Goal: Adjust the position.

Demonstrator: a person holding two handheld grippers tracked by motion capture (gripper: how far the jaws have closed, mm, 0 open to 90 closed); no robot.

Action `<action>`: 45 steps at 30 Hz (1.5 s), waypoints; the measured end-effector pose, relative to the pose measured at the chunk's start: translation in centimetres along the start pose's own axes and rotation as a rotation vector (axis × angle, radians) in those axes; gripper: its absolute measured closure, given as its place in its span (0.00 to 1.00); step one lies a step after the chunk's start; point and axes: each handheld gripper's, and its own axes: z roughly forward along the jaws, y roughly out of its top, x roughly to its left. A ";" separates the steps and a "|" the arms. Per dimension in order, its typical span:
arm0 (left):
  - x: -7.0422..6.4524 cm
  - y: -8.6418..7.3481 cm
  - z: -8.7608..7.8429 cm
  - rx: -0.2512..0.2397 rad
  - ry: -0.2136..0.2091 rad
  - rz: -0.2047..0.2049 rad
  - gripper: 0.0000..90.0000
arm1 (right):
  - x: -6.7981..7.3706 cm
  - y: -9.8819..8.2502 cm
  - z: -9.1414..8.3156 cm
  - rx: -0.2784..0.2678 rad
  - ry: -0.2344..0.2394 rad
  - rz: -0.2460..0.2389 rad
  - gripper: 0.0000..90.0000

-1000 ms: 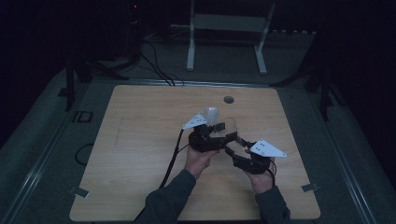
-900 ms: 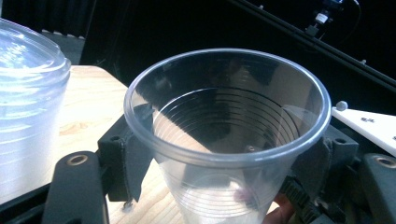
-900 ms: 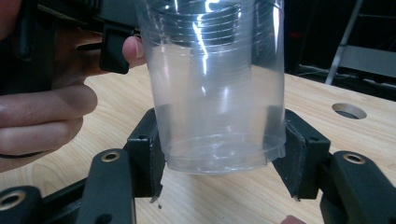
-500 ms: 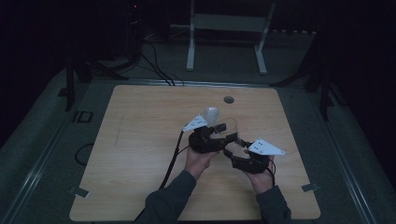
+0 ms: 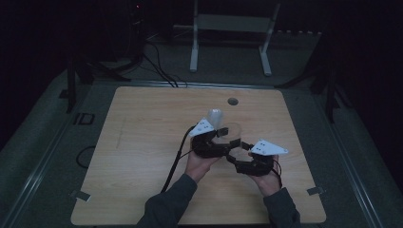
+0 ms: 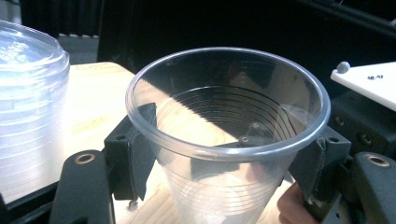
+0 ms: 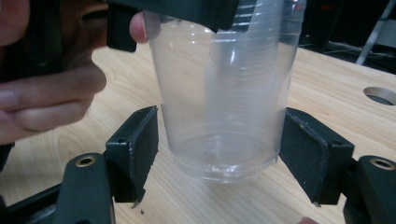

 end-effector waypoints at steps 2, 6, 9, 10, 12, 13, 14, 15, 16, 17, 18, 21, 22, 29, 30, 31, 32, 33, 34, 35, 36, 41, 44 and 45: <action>-0.2 0.0 0.0 0.025 0.019 0.035 0.34 | 0.0 -0.1 0.2 0.015 0.015 -0.001 0.35; -0.6 -0.1 -0.1 0.062 0.035 0.093 0.34 | 0.1 -0.2 0.4 0.021 0.019 -0.003 0.37; -0.8 -0.2 -0.1 0.073 0.043 0.115 0.34 | 0.0 -0.3 0.5 0.024 0.024 0.000 0.37; -0.9 -0.2 -0.1 0.075 0.046 0.118 0.34 | 0.0 -0.3 0.6 0.026 0.026 0.002 0.39; -0.8 -0.2 -0.1 0.080 0.048 0.120 0.33 | 0.1 -0.4 0.7 0.028 0.027 0.002 0.40; -0.7 -0.2 0.0 0.083 0.048 0.119 0.33 | 0.1 -0.4 0.8 0.032 0.028 0.001 0.42; -0.7 -0.2 0.0 0.083 0.049 0.118 0.33 | 0.1 -0.5 0.8 0.034 0.028 0.003 0.43; -0.7 -0.3 0.0 0.083 0.050 0.116 0.32 | 0.1 -0.5 0.8 0.033 0.026 0.003 0.43; -0.7 -0.3 0.0 0.082 0.049 0.115 0.32 | 0.1 -0.5 0.8 0.034 0.025 0.004 0.44; -0.7 -0.3 0.0 0.080 0.045 0.109 0.31 | 0.1 -0.5 0.8 0.033 0.024 0.004 0.45; -0.7 -0.3 0.0 0.077 0.041 0.103 0.31 | 0.1 -0.5 0.8 0.031 0.023 0.005 0.45; -0.8 -0.3 0.1 0.060 0.029 0.081 0.29 | 0.1 -0.6 0.8 0.025 0.020 0.007 0.45; -0.8 -0.3 0.2 0.055 0.028 0.079 0.28 | 0.1 -0.6 0.8 0.023 0.019 0.008 0.45; -0.9 -0.3 0.2 0.021 0.039 0.067 0.28 | 0.1 -0.7 0.8 0.022 0.024 0.015 0.45; -1.0 -0.3 0.2 0.019 0.046 0.071 0.28 | 0.1 -0.7 0.8 0.022 0.025 0.015 0.45; -1.0 -0.3 0.2 0.020 0.050 0.076 0.28 | 0.2 -0.7 0.9 0.022 0.026 0.017 0.45; -1.1 -0.3 0.2 0.020 0.056 0.081 0.28 | 0.2 -0.7 0.9 0.022 0.027 0.017 0.45; -1.1 -0.3 0.2 0.020 0.056 0.081 0.28 | 0.2 -0.7 0.9 0.022 0.027 0.017 0.45; -1.1 -0.3 0.2 0.020 0.062 0.088 0.28 | 0.2 -0.8 0.9 0.025 0.027 0.018 0.45; -1.2 -0.3 0.2 0.026 0.079 0.093 0.30 | 0.2 -0.8 0.9 0.025 0.027 0.018 0.45; -1.2 -0.3 0.2 0.026 0.079 0.093 0.30 | 0.2 -0.8 0.9 0.025 0.027 0.018 0.45; -1.2 -0.3 0.2 0.030 0.079 0.092 0.31 | 0.2 -0.8 1.0 0.034 0.009 0.015 0.38; -1.3 -0.3 0.2 0.026 0.080 0.099 0.31 | 0.1 -0.8 0.9 0.034 0.002 0.020 0.34; -1.3 -0.3 0.2 0.026 0.080 0.099 0.31 | 0.1 -0.8 0.8 0.034 0.000 0.022 0.34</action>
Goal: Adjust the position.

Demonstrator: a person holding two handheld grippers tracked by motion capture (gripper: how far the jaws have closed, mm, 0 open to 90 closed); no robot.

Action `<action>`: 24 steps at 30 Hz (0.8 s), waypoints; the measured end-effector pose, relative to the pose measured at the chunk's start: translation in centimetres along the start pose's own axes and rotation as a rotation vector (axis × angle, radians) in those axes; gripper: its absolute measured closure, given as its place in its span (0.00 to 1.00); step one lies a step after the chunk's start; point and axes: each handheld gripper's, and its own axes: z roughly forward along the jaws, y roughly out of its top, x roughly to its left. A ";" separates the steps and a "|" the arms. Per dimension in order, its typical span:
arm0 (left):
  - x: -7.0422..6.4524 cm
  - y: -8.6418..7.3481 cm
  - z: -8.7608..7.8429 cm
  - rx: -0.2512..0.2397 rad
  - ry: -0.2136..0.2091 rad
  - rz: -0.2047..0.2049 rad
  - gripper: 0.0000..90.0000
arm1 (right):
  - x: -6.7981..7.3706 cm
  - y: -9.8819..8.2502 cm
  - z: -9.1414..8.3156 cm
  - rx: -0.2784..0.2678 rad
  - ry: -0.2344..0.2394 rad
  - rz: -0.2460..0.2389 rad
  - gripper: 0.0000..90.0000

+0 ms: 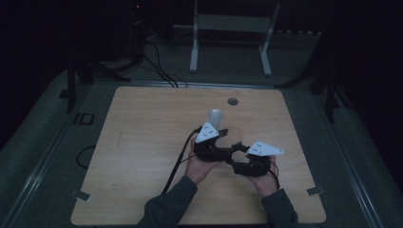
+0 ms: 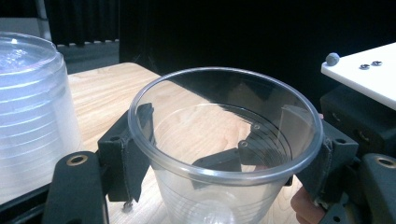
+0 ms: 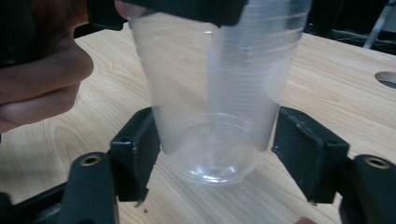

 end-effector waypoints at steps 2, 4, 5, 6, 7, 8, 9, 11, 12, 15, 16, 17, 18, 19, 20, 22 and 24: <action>0.0 0.0 -0.1 -0.003 0.005 0.004 0.31 | 0.0 0.0 -0.2 0.000 -0.003 0.002 0.32; 0.0 0.0 -0.1 -0.005 0.006 0.004 0.31 | 0.0 -0.1 -0.2 -0.001 -0.004 0.002 0.32; 0.0 0.1 -0.2 -0.009 0.009 0.007 0.31 | 0.0 -0.1 -0.4 0.000 -0.005 0.000 0.31; 0.0 0.1 -0.2 -0.009 0.009 0.007 0.31 | 0.0 -0.1 -0.4 0.000 -0.005 0.000 0.31; 0.0 0.1 -0.2 -0.011 0.013 0.012 0.31 | 0.0 -0.2 -0.5 0.000 -0.006 0.002 0.30; -0.1 0.1 -0.3 -0.012 0.018 0.016 0.31 | -0.1 -0.3 -0.5 0.000 -0.006 0.007 0.30; -0.1 0.1 -0.3 -0.013 0.020 0.018 0.31 | -0.1 -0.3 -0.6 0.001 -0.005 0.009 0.30; -0.1 0.0 -0.3 -0.011 0.023 0.023 0.31 | -0.1 -0.4 -0.6 0.005 -0.010 0.006 0.29; -0.1 0.0 -0.3 -0.011 0.024 0.025 0.31 | -0.2 -0.5 -0.7 0.007 -0.012 0.006 0.29; -0.1 0.0 -0.3 -0.013 0.028 0.030 0.31 | -0.3 -0.6 -0.9 0.009 -0.019 0.011 0.27; -0.1 0.0 -0.3 -0.013 0.028 0.030 0.31 | -0.3 -0.6 -0.9 0.009 -0.019 0.011 0.27; -0.2 0.0 -0.4 -0.013 0.031 0.038 0.31 | -0.4 -0.7 -1.1 0.010 -0.022 0.015 0.26; -0.2 0.0 -0.4 -0.013 0.031 0.038 0.31 | -0.5 -0.7 -1.2 0.009 -0.024 0.014 0.26; -0.2 0.0 -0.4 -0.012 0.034 0.042 0.31 | -0.5 -0.8 -1.2 0.009 -0.027 0.015 0.26; -0.2 0.0 -0.4 -0.011 0.036 0.045 0.31 | -0.6 -0.8 -1.3 0.010 -0.029 0.015 0.26; -0.2 0.0 -0.4 -0.010 0.037 0.046 0.31 | -0.6 -0.8 -1.4 0.008 -0.030 0.017 0.26; -0.2 0.0 -0.4 -0.010 0.038 0.046 0.31 | -0.7 -0.9 -1.6 0.010 -0.033 0.020 0.26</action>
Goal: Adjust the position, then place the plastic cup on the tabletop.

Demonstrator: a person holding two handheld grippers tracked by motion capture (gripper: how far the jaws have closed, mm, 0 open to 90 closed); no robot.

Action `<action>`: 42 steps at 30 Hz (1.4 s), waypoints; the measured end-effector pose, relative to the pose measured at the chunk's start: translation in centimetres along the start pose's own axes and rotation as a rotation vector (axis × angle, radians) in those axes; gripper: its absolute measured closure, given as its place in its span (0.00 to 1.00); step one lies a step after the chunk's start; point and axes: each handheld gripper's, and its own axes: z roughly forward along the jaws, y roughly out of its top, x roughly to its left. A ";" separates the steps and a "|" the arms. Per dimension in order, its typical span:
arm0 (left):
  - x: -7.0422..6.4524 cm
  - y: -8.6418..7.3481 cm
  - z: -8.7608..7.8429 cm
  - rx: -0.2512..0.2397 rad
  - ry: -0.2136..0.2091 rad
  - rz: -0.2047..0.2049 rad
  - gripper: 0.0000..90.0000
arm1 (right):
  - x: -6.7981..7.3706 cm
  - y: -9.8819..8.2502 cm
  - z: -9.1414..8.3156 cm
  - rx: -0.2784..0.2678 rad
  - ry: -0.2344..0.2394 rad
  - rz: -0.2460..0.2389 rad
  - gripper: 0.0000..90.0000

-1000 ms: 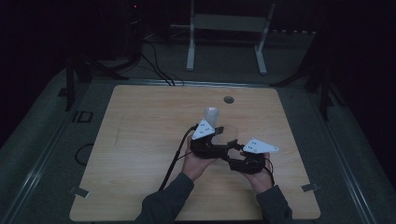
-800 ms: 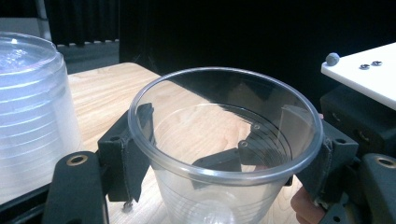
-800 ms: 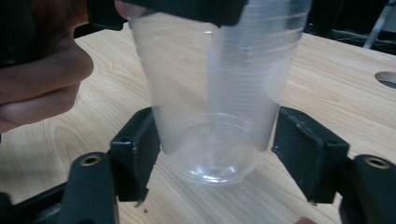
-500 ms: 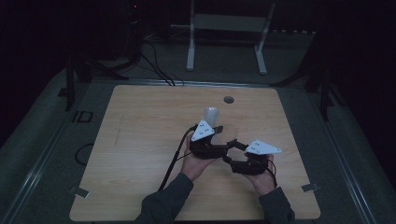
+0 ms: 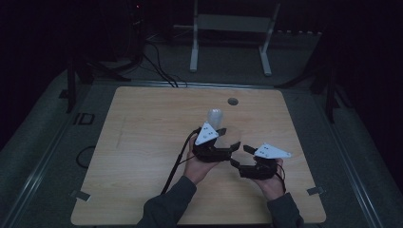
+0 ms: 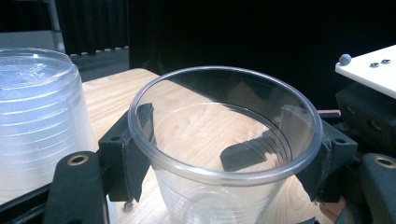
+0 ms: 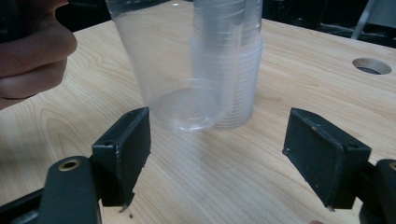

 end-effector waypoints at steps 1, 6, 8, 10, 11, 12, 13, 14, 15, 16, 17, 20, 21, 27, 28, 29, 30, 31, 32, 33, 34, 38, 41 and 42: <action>0.0 0.0 0.0 0.000 0.002 0.002 0.31 | 0.0 -0.1 -0.1 0.002 -0.003 -0.002 0.26; -0.2 -0.1 0.1 0.001 0.009 0.017 0.31 | -0.3 -0.4 -0.4 0.003 -0.014 0.005 0.25; -0.3 -0.1 0.2 0.002 0.010 0.024 0.31 | -0.5 -0.5 -0.6 0.003 -0.020 0.012 0.25; -0.4 -0.2 0.3 0.003 0.011 0.030 0.31 | -0.7 -0.6 -0.8 0.001 -0.028 0.019 0.25; -0.5 -0.2 0.3 0.004 0.010 0.031 0.31 | -0.8 -0.7 -0.9 0.001 -0.031 0.022 0.25; -0.5 -0.3 0.4 0.005 0.011 0.034 0.31 | -0.9 -0.7 -1.0 0.000 -0.034 0.022 0.25; -0.5 -0.3 0.4 0.006 0.012 0.036 0.31 | -0.9 -0.8 -1.1 -0.001 -0.038 0.025 0.25; -0.6 -0.3 0.4 0.006 0.012 0.037 0.31 | -1.0 -0.9 -1.2 0.000 -0.040 0.028 0.26; -0.6 -0.4 0.4 0.006 0.014 0.038 0.31 | -1.1 -0.9 -1.2 0.000 -0.042 0.030 0.26; -0.5 -0.4 0.4 0.006 0.014 0.039 0.31 | -1.1 -1.0 -1.3 0.000 -0.044 0.031 0.26; -0.5 -0.4 0.4 0.007 0.014 0.039 0.31 | -1.2 -1.0 -1.4 -0.001 -0.045 0.031 0.26; -0.6 -0.4 0.5 0.007 0.017 0.041 0.31 | -1.3 -1.1 -1.5 -0.002 -0.051 0.035 0.26; -0.6 -0.5 0.5 0.009 0.018 0.043 0.31 | -1.4 -1.1 -1.6 -0.004 -0.051 0.036 0.26; -0.5 -0.7 0.6 0.008 0.024 0.044 0.31 | -1.7 -1.2 -1.8 -0.005 -0.060 0.047 0.26; -0.5 -0.7 0.6 0.010 0.025 0.045 0.31 | -1.8 -1.2 -1.9 -0.008 -0.062 0.046 0.26; -0.5 -0.8 0.7 0.013 0.026 0.048 0.31 | -1.8 -1.1 -1.9 -0.010 -0.063 0.046 0.26; -0.4 -0.9 0.7 0.016 0.026 0.049 0.31 | -1.8 -1.1 -2.0 -0.011 -0.065 0.047 0.26; -0.5 -1.0 0.8 0.017 0.027 0.049 0.31 | -1.9 -1.1 -2.0 -0.012 -0.066 0.050 0.26; -0.4 -1.0 0.8 0.017 0.029 0.050 0.31 | -1.9 -1.1 -2.0 -0.013 -0.068 0.050 0.26; -0.4 -1.1 0.8 0.019 0.029 0.051 0.31 | -2.0 -1.1 -2.1 -0.013 -0.069 0.052 0.26; -0.5 -1.1 0.9 0.019 0.030 0.052 0.31 | -2.0 -1.1 -2.1 -0.012 -0.070 0.052 0.26; -0.5 -1.3 1.0 0.016 0.031 0.052 0.31 | -2.0 -1.1 -2.1 -0.013 -0.071 0.053 0.26; -0.6 -1.4 1.2 0.019 0.033 0.055 0.31 | -2.0 -1.2 -2.1 -0.014 -0.073 0.054 0.26; -0.6 -1.4 1.2 0.018 0.034 0.057 0.31 | -2.1 -1.2 -2.1 -0.013 -0.073 0.054 0.26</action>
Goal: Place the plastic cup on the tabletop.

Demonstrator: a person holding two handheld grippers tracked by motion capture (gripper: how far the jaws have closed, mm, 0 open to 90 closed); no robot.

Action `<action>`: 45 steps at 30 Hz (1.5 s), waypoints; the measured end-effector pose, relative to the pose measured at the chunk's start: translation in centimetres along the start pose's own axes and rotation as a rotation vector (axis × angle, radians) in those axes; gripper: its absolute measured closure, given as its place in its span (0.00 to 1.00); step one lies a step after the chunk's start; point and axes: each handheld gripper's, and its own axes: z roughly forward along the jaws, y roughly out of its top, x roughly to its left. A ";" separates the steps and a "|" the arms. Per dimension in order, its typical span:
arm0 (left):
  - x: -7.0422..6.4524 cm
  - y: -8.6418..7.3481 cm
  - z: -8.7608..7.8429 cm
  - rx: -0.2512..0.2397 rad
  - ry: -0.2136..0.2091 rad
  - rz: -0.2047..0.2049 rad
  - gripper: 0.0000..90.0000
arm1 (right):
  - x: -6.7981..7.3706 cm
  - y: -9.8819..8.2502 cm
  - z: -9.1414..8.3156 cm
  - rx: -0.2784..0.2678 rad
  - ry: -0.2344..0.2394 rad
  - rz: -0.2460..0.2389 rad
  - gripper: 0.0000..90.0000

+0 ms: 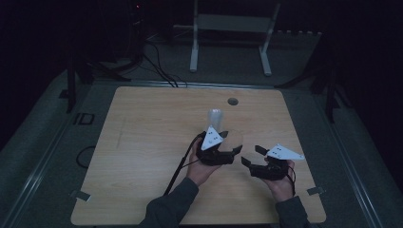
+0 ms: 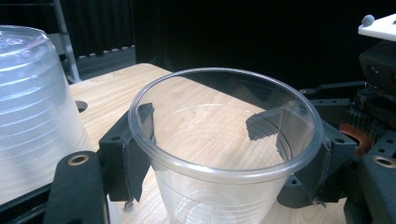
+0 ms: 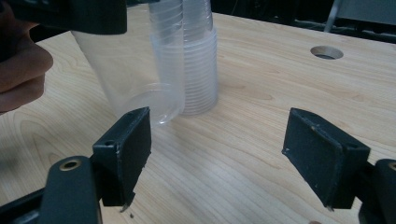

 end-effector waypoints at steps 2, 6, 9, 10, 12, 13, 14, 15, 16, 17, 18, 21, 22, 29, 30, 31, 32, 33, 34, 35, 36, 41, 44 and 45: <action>0.0 -0.1 0.1 0.000 0.002 0.001 0.31 | -0.1 0.0 0.0 -0.002 -0.002 0.001 0.26; 0.0 -0.3 0.2 -0.003 0.003 -0.005 0.31 | -0.2 0.0 -0.2 -0.005 -0.007 0.006 0.26; 0.0 -0.4 0.3 -0.008 0.006 -0.008 0.31 | -0.2 -0.1 -0.2 -0.005 -0.008 0.008 0.26; 0.0 -0.4 0.3 -0.008 0.005 -0.008 0.31 | -0.3 -0.1 -0.2 -0.006 -0.009 0.009 0.26; 0.0 -0.5 0.3 -0.008 0.004 -0.007 0.31 | -0.3 -0.1 -0.3 -0.006 -0.010 0.011 0.26; 0.0 -0.5 0.4 -0.010 0.002 -0.010 0.31 | -0.3 -0.1 -0.3 -0.006 -0.010 0.011 0.26; 0.0 -0.6 0.4 -0.012 0.001 -0.011 0.31 | -0.3 -0.1 -0.3 -0.007 -0.011 0.011 0.26; 0.0 -0.6 0.4 -0.012 0.002 -0.012 0.31 | -0.3 -0.1 -0.3 -0.006 -0.011 0.011 0.26; 0.1 -0.7 0.4 -0.011 0.001 -0.012 0.31 | -0.3 -0.1 -0.3 -0.006 -0.012 0.011 0.26; 0.1 -0.7 0.4 -0.012 0.001 -0.011 0.31 | -0.3 -0.1 -0.3 -0.006 -0.011 0.011 0.26; 0.1 -0.8 0.5 -0.013 0.000 -0.012 0.31 | -0.3 -0.1 -0.3 -0.006 -0.011 0.011 0.26; 0.1 -0.9 0.5 -0.012 -0.005 -0.012 0.31 | -0.3 -0.1 -0.3 -0.005 -0.012 0.012 0.26; 0.1 -0.9 0.5 -0.011 -0.004 -0.009 0.31 | -0.3 -0.1 -0.3 -0.006 -0.012 0.012 0.26; 0.1 -1.2 0.6 -0.009 -0.004 -0.007 0.31 | -0.3 -0.1 -0.3 -0.005 -0.011 0.012 0.26; 0.1 -1.2 0.6 -0.009 -0.004 -0.007 0.31 | -0.3 -0.1 -0.3 -0.005 -0.011 0.012 0.26; 0.1 -1.2 0.6 -0.009 -0.004 -0.007 0.31 | -0.3 -0.1 -0.3 -0.004 -0.011 0.011 0.26; 0.2 -1.3 0.7 -0.010 -0.005 -0.010 0.31 | -0.3 -0.1 -0.3 -0.004 -0.011 0.011 0.26; 0.2 -1.3 0.7 -0.012 -0.005 -0.011 0.31 | -0.3 -0.2 -0.3 -0.004 -0.012 0.012 0.26; 0.2 -1.3 0.7 -0.011 -0.005 -0.012 0.31 | -0.3 -0.2 -0.3 -0.003 -0.012 0.012 0.26; 0.2 -1.4 0.7 -0.010 -0.005 -0.011 0.31 | -0.3 -0.2 -0.3 -0.004 -0.012 0.012 0.26; 0.2 -1.4 0.7 -0.009 -0.005 -0.010 0.31 | -0.3 -0.2 -0.3 -0.004 -0.012 0.012 0.26; 0.2 -1.5 0.8 -0.009 -0.006 -0.009 0.31 | -0.4 -0.2 -0.3 -0.003 -0.012 0.012 0.27; 0.3 -1.6 0.9 -0.009 -0.007 -0.010 0.31 | -0.4 -0.2 -0.4 -0.004 -0.012 0.012 0.26; 0.3 -1.6 0.9 -0.009 -0.007 -0.011 0.31 | -0.4 -0.2 -0.4 -0.004 -0.012 0.012 0.27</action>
